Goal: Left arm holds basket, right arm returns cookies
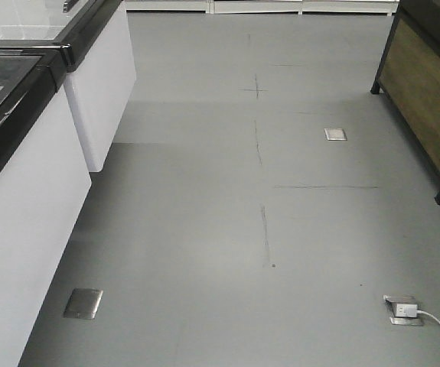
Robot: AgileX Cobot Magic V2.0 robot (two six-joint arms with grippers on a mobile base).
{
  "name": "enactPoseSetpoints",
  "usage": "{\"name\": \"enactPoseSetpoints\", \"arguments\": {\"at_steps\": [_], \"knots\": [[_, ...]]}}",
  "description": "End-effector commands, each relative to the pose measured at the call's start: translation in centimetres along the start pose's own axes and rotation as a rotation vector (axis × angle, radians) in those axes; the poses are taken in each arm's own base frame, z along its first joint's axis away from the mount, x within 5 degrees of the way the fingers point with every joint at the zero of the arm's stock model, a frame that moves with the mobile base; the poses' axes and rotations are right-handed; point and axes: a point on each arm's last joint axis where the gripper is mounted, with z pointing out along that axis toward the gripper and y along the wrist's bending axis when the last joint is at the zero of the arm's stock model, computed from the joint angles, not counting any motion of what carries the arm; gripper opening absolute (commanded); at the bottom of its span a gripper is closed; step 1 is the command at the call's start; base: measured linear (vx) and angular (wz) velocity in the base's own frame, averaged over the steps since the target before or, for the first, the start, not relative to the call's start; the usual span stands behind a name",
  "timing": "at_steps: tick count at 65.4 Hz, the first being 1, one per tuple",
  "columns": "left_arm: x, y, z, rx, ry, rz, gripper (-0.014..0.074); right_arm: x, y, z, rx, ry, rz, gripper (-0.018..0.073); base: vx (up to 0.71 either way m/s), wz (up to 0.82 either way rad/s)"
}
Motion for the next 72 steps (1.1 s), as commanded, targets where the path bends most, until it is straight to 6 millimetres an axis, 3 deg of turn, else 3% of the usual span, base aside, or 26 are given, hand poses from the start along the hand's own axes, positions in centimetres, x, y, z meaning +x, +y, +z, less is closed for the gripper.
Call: {"name": "enactPoseSetpoints", "arguments": {"at_steps": [1,22,34,45,53,72], "knots": [[-2.5,-0.2,0.1,-0.006,-0.055,-0.108,0.0470,-0.2,0.0,-0.1,-0.001,-0.072,-0.012,-0.0006,0.00,0.00],[-9.1,1.8,5.4,-0.145,0.175,-0.333,0.0470,-0.2,0.0,-0.1,-0.001,-0.072,-0.012,-0.0006,0.00,0.00],[-13.0,4.2,6.5,-0.159,0.205,-0.521,0.0470,-0.2,0.0,-0.1,-0.001,-0.072,-0.012,-0.0006,0.00,0.00],[-16.7,6.8,5.1,-0.093,0.066,-0.697,0.0470,-0.2,0.0,-0.1,-0.001,-0.072,-0.012,-0.0006,0.00,0.00],[-18.2,8.8,3.4,-0.096,-0.060,-0.820,0.0470,-0.2,0.0,-0.1,-0.001,-0.072,-0.012,-0.0006,0.00,0.00],[-19.0,14.8,-0.4,-0.301,-0.276,-0.897,0.0470,-0.2,0.0,-0.1,-0.001,-0.072,-0.012,-0.0006,0.00,0.00]]}}
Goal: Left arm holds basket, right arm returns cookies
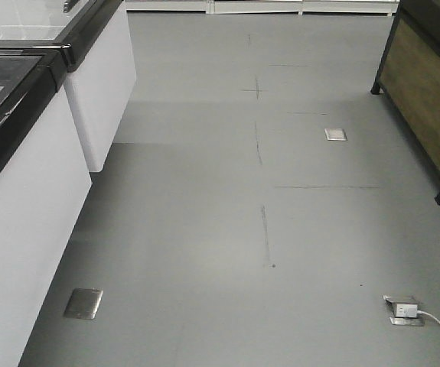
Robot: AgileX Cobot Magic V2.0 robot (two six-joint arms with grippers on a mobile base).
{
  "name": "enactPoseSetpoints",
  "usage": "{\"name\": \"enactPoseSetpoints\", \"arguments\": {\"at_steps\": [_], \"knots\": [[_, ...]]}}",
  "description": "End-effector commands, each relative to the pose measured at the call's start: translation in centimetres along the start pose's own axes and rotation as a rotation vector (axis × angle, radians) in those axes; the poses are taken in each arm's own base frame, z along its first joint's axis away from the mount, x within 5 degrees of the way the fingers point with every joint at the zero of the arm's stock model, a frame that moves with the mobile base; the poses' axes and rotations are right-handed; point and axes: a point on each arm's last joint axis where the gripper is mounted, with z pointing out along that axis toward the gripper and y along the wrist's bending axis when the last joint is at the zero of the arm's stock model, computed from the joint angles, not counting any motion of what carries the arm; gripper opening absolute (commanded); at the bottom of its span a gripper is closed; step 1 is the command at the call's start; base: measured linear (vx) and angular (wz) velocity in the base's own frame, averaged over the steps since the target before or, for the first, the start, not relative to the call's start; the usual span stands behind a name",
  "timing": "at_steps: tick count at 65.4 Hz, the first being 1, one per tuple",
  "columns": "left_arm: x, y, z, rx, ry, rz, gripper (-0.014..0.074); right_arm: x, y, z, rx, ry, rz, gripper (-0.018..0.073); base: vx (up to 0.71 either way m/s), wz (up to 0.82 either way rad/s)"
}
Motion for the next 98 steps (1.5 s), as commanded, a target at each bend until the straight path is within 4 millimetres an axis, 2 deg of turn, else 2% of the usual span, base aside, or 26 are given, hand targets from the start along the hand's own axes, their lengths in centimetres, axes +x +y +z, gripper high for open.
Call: {"name": "enactPoseSetpoints", "arguments": {"at_steps": [1,9,17,30,40,54,63,80,98], "knots": [[-2.2,0.1,-1.2,0.033,-0.134,-0.053,0.0470,-0.2,0.0,-0.1,-0.001,-0.072,-0.012,-0.0006,0.00,0.00],[-3.7,2.1,-0.1,0.046,-0.126,-0.152,0.0470,-0.2,0.0,-0.1,-0.001,-0.072,-0.012,-0.0006,0.00,0.00],[-4.9,3.7,2.0,0.137,-0.090,-0.187,0.0470,-0.2,0.0,-0.1,-0.001,-0.072,-0.012,-0.0006,0.00,0.00],[-6.1,4.9,5.1,0.338,-0.082,-0.214,0.0472,-0.2,0.0,-0.1,-0.001,-0.072,-0.012,-0.0006,0.00,0.00],[-6.7,6.1,6.8,0.387,-0.087,-0.305,0.0475,-0.2,0.0,-0.1,-0.001,-0.072,-0.012,-0.0006,0.00,0.00],[-7.4,7.6,8.5,0.424,-0.122,-0.365,0.0565,-0.2,0.0,-0.1,-0.001,-0.072,-0.012,-0.0006,0.00,0.00],[-8.3,7.8,9.3,0.425,-0.124,-0.356,0.0601,-0.2,0.0,-0.1,-0.001,-0.072,-0.012,-0.0006,0.00,0.00],[-11.1,7.0,10.7,0.482,-0.100,-0.331,0.0598,-0.2,0.0,-0.1,-0.001,-0.072,-0.012,-0.0006,0.00,0.00],[-11.2,8.8,13.0,0.432,-0.008,-0.436,0.0596,-0.2,0.0,-0.1,-0.001,-0.072,-0.012,-0.0006,0.00,0.00]]}}
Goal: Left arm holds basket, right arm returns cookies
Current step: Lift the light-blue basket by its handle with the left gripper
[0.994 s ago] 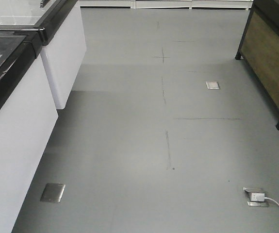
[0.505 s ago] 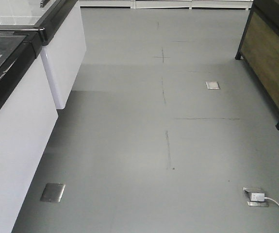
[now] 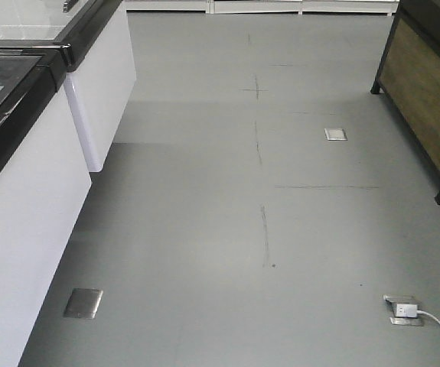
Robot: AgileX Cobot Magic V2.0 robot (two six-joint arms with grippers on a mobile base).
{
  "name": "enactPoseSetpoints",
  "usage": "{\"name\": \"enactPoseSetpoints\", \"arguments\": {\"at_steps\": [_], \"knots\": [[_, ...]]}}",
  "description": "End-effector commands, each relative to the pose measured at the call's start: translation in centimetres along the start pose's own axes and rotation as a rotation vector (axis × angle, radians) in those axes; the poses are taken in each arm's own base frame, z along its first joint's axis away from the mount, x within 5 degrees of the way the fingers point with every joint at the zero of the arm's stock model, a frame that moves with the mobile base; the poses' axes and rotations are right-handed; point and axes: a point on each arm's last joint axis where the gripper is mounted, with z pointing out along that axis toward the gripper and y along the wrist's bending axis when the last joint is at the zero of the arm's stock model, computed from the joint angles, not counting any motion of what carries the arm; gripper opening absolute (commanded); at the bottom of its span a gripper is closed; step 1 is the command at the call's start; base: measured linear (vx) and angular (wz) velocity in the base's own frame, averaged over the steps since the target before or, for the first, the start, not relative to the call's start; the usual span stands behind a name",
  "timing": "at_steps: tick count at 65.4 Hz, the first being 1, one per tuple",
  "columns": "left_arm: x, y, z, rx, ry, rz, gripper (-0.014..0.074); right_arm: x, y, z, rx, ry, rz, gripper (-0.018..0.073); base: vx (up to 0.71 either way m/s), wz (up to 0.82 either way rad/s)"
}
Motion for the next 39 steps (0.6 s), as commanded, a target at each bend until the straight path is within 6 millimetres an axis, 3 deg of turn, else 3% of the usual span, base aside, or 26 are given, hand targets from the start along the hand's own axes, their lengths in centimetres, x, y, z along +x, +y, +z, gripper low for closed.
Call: {"name": "enactPoseSetpoints", "arguments": {"at_steps": [1,28,39], "knots": [[0.4,-2.7,-0.4,0.091,0.015,-0.030,0.0596,-0.2,0.0,-0.1,-0.001,-0.072,-0.012,-0.0006,0.00,0.00],[1.0,-1.5,1.5,0.129,0.060,-0.101,0.0589,-0.2,0.0,-0.1,-0.001,-0.072,-0.012,-0.0006,0.00,0.00],[0.7,-1.7,1.7,0.145,0.020,-0.137,0.0491,-0.2,0.0,-0.1,-0.001,-0.072,-0.012,-0.0006,0.00,0.00]]}}
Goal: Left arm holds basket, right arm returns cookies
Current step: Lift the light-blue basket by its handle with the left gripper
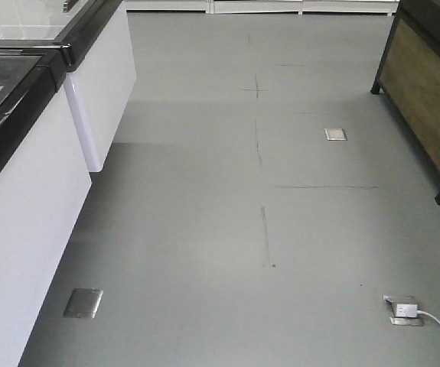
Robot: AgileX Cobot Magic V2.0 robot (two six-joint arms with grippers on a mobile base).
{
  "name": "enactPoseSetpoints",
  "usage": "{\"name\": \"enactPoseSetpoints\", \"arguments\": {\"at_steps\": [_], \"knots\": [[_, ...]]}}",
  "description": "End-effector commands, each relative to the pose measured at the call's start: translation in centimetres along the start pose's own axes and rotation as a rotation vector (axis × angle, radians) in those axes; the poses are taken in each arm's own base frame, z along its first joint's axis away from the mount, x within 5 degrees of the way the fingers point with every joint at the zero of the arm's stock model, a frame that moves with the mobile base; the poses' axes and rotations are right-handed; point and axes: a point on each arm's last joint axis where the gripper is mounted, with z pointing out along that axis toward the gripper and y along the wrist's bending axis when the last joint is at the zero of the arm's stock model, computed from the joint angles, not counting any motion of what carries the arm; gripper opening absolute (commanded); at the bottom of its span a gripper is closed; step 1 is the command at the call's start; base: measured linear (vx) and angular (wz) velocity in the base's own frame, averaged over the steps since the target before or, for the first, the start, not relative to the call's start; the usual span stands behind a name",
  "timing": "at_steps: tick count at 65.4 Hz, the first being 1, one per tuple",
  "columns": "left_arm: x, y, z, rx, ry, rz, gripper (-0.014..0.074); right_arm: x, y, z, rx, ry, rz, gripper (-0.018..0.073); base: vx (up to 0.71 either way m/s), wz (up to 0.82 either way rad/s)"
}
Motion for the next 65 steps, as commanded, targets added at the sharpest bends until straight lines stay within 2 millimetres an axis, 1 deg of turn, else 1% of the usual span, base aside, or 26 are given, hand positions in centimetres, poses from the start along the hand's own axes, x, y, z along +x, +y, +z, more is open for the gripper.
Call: {"name": "enactPoseSetpoints", "arguments": {"at_steps": [1,3,6,12,13,16,17,30,36,45,52,56,62,65], "knots": [[0.6,-4.0,-0.8,0.138,-0.026,-0.012,0.0473,-0.2,0.0,-0.1,-0.001,-0.072,-0.012,-0.0006,0.00,0.00],[0.5,-4.1,-0.8,0.136,-0.033,-0.014,0.0433,-0.2,0.0,-0.1,-0.001,-0.072,-0.012,-0.0006,0.00,0.00],[0.5,-4.1,-0.8,0.136,-0.033,-0.026,0.0347,-0.2,0.0,-0.1,-0.001,-0.072,-0.012,-0.0006,0.00,0.00],[0.6,-4.1,-0.8,0.140,-0.022,-0.028,0.0148,-0.2,0.0,-0.1,-0.001,-0.072,-0.012,-0.0006,0.00,0.00],[0.6,-4.1,-0.8,0.140,-0.021,-0.027,0.0099,-0.2,0.0,-0.1,-0.001,-0.072,-0.012,-0.0006,0.00,0.00],[0.6,-4.1,-0.8,0.140,-0.020,-0.025,0.0003,-0.2,0.0,-0.1,-0.001,-0.072,-0.012,-0.0006,0.00,0.00],[0.7,-4.2,-0.8,0.141,-0.020,-0.023,-0.0010,-0.2,0.0,-0.1,-0.001,-0.072,-0.012,-0.0006,0.00,0.00],[1.3,-5.5,-1.3,0.160,-0.019,0.028,-0.0008,-0.2,0.0,-0.1,-0.001,-0.072,-0.012,-0.0006,0.00,0.00],[2.0,-6.6,-1.6,0.178,-0.010,0.045,-0.0008,-0.2,0.0,-0.1,-0.001,-0.072,-0.012,-0.0006,0.00,0.00],[3.3,-8.9,-2.6,0.211,-0.013,0.089,-0.0006,-0.2,0.0,-0.1,-0.001,-0.072,-0.012,-0.0006,0.00,0.00],[4.6,-10.7,-3.1,0.240,0.000,0.114,-0.0006,-0.2,0.0,-0.1,-0.001,-0.072,-0.012,-0.0006,0.00,0.00],[5.8,-11.7,-3.2,0.259,0.030,0.115,-0.0006,-0.2,0.0,-0.1,-0.001,-0.072,-0.012,-0.0006,0.00,0.00],[8.2,-13.1,-2.9,0.291,0.101,0.140,-0.0006,-0.2,0.0,-0.1,-0.001,-0.072,-0.012,-0.0006,0.00,0.00],[9.8,-13.8,-2.7,0.309,0.143,0.159,-0.0006,-0.2,0.0,-0.1,-0.001,-0.072,-0.012,-0.0006,0.00,0.00]]}}
